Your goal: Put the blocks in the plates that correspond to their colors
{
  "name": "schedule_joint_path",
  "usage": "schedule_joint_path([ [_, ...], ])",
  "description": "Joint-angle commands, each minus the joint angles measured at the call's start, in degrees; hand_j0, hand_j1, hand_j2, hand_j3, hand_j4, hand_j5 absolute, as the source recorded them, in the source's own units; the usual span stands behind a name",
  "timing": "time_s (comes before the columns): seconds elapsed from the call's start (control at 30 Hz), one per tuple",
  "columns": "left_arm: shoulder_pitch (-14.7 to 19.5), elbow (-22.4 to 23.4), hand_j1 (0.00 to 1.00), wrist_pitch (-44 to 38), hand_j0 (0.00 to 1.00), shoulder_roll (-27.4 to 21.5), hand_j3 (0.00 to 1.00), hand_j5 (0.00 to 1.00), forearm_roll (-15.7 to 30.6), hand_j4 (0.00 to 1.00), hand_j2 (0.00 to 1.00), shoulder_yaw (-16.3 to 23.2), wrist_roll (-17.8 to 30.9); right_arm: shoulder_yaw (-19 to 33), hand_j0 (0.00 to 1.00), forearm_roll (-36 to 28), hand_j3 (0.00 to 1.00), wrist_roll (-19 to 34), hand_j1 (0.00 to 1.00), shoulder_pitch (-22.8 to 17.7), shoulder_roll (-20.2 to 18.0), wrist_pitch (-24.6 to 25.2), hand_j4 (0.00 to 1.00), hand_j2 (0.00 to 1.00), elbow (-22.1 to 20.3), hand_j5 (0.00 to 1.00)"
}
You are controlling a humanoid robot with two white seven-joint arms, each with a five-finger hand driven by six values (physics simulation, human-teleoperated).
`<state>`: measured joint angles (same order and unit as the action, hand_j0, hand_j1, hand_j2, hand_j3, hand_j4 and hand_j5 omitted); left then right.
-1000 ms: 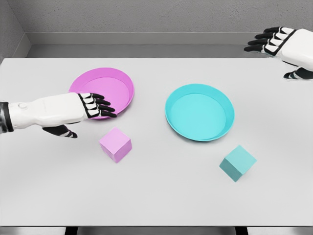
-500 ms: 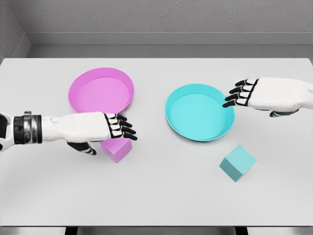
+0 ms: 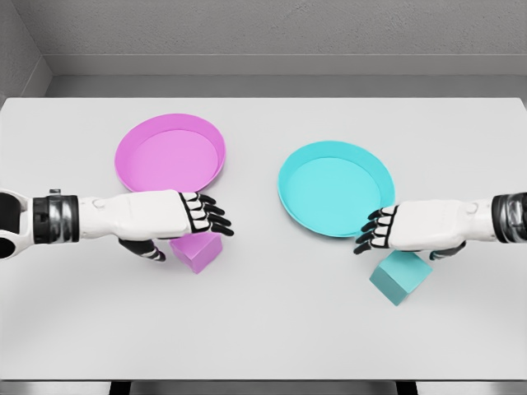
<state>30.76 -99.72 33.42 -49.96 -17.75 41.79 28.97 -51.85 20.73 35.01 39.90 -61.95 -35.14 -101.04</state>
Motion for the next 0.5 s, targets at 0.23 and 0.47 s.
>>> schedule_joint_path([
  [0.23,0.00,1.81,1.00,-2.57,1.00,0.92,1.00,1.00,-1.94,1.00,1.00,0.66,-0.15,-1.06,1.00,-0.78,1.00,-0.47,1.00,2.20,0.69,0.14,1.00,1.00,-0.12,1.00],
  [0.47,0.00,3.91,1.00,-2.66,1.00,2.15,1.00,1.00,-2.99,1.00,1.00,1.01,-0.15,-1.23,1.00,-0.78,1.00,-0.01,1.00,2.02,-5.37,0.14,1.00,1.00,-0.12,1.00],
])
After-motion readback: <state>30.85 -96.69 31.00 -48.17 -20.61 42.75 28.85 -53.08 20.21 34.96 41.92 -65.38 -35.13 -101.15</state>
